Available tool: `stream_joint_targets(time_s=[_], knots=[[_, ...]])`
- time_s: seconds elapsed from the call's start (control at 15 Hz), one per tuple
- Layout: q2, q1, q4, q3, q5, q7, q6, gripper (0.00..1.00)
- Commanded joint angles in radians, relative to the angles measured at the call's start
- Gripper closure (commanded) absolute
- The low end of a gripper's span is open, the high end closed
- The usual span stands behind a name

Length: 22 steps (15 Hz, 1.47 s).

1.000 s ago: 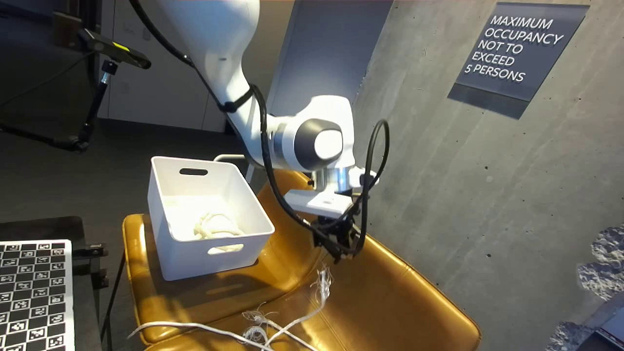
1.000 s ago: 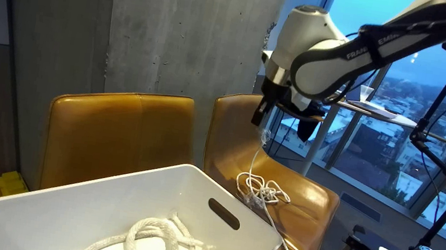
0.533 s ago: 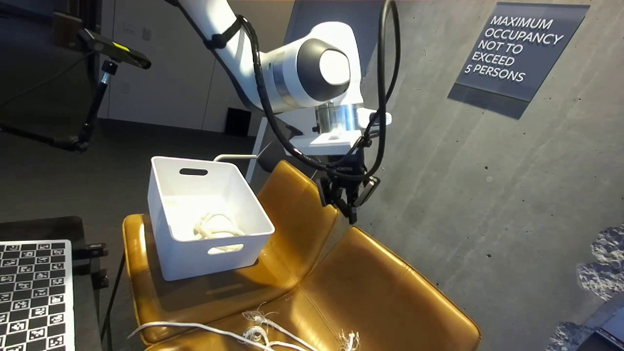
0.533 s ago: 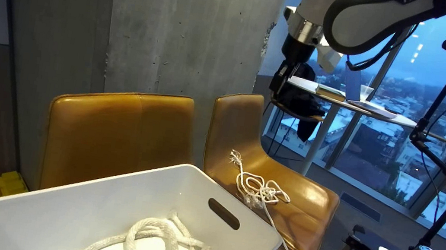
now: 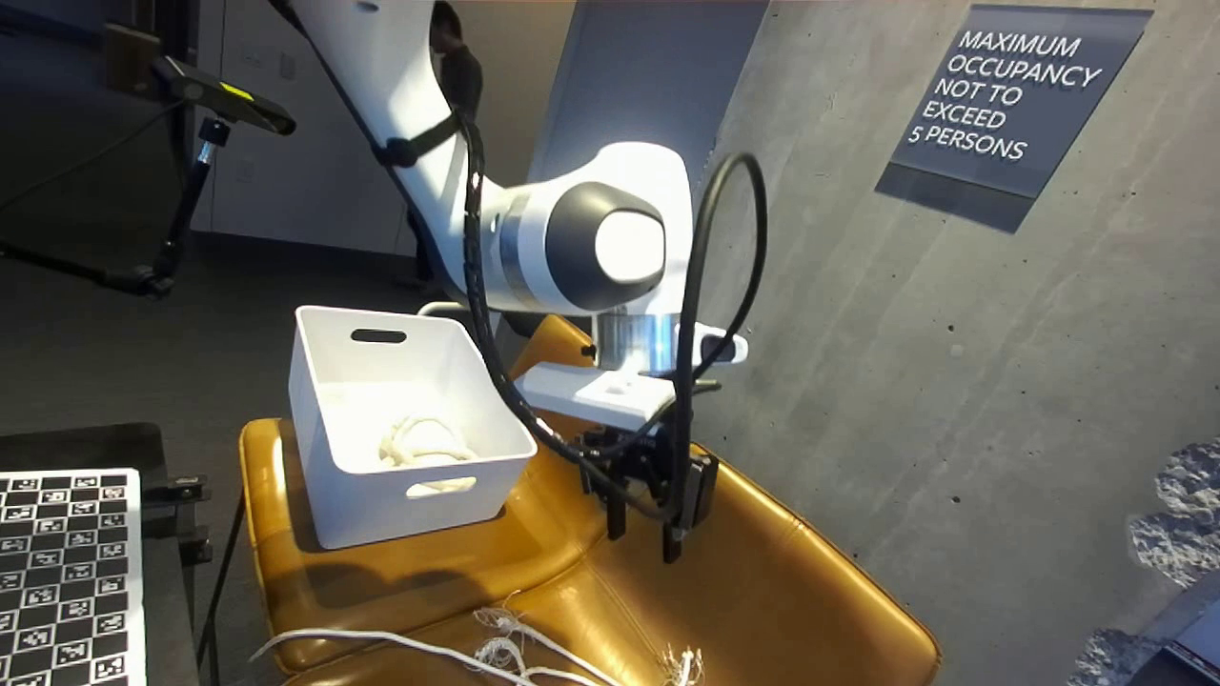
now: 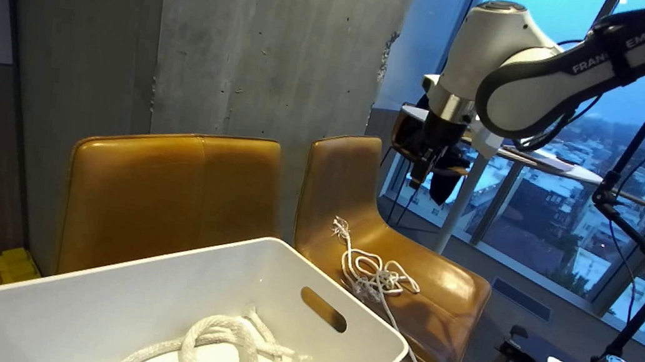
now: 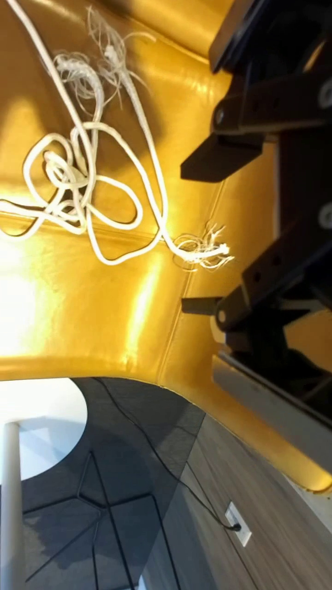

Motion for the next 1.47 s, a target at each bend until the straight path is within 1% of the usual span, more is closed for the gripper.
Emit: stream_joint_targets(time_s=[0.0, 0.07, 0.27, 0.53, 0.73, 0.93, 1.13, 1.33, 1.4], knots=[[0.142, -0.080, 0.091, 0.019, 0.040, -0.072, 0.077, 0.03], [0.180, -0.096, 0.120, 0.023, 0.047, -0.092, 0.093, 0.00], [0.305, -0.131, 0.219, 0.035, 0.064, -0.144, 0.177, 0.00], [0.431, -0.125, 0.303, 0.027, 0.051, -0.168, 0.351, 0.00], [0.544, -0.139, 0.397, 0.035, 0.071, -0.190, 0.405, 0.00], [0.644, -0.165, 0.519, 0.058, 0.107, -0.215, 0.377, 0.00], [0.722, -0.202, 0.662, 0.108, 0.163, -0.255, 0.319, 0.00], [0.796, -0.236, 0.810, 0.162, 0.225, -0.286, 0.216, 0.00], [0.823, -0.252, 0.861, 0.184, 0.230, -0.287, 0.170, 0.00]])
